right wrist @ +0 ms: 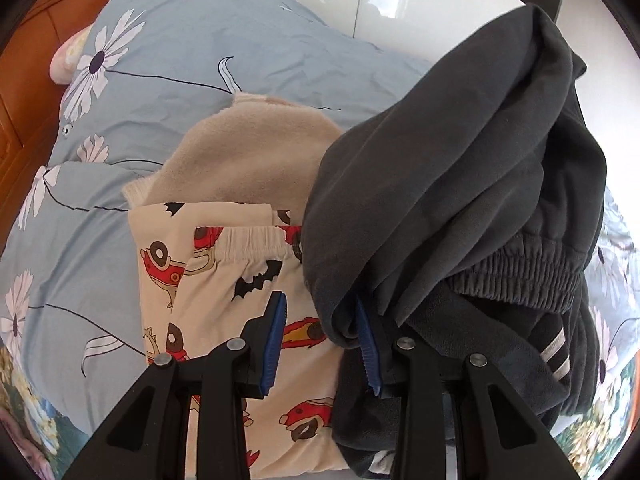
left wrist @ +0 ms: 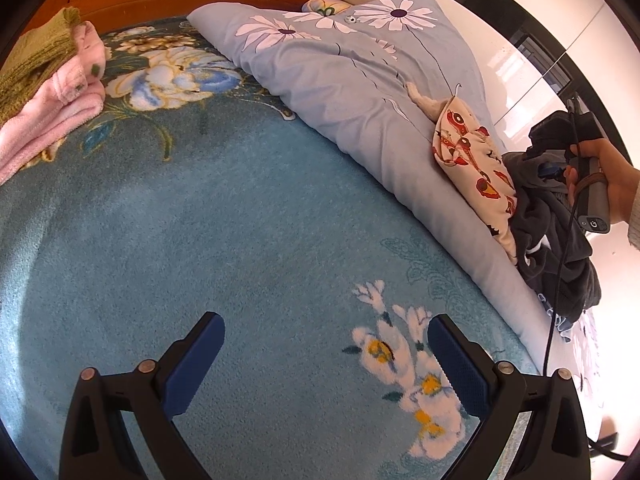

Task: Fold clothes
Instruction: 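Lift the grey sweatpants with the right gripper and carry them onto the blanket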

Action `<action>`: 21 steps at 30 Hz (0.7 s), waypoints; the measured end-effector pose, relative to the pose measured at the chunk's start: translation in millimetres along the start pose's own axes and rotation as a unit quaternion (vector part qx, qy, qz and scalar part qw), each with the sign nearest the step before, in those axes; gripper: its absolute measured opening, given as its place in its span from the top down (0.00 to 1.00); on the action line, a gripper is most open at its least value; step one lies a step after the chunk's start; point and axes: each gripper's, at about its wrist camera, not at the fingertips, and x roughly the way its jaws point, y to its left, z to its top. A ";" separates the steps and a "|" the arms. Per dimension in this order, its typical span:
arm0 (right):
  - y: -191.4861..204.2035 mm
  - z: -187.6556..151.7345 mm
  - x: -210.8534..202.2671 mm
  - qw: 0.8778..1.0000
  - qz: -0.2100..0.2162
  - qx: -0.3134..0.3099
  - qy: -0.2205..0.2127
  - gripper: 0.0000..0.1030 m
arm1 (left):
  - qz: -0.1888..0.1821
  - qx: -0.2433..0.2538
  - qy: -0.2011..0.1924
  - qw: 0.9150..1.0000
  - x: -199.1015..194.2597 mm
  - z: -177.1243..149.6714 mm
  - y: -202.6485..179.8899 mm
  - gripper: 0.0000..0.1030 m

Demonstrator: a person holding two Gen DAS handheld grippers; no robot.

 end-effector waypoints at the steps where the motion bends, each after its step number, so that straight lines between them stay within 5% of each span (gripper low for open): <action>1: -0.5 -0.5 1.9 1.000 -0.003 -0.004 -0.001 0.66 | -0.001 -0.003 0.000 1.000 0.2 0.1 0.7 0.00; 12: -11.1 15.6 18.1 0.998 0.026 0.053 -0.021 0.64 | 0.006 0.003 0.006 1.000 5.0 -1.1 0.6 0.00; 13: -14.1 14.8 17.5 0.997 0.033 0.068 -0.021 0.74 | 0.008 0.003 0.007 1.000 5.8 -1.2 1.3 0.00; 16: -28.9 13.8 7.1 0.991 0.081 0.101 -0.022 0.89 | 0.010 -0.003 0.013 1.000 9.9 -0.9 3.5 0.00; 21: -60.3 17.7 -45.4 0.970 0.200 0.121 -0.059 0.93 | -0.001 0.005 0.013 1.000 8.7 -1.5 -1.1 0.00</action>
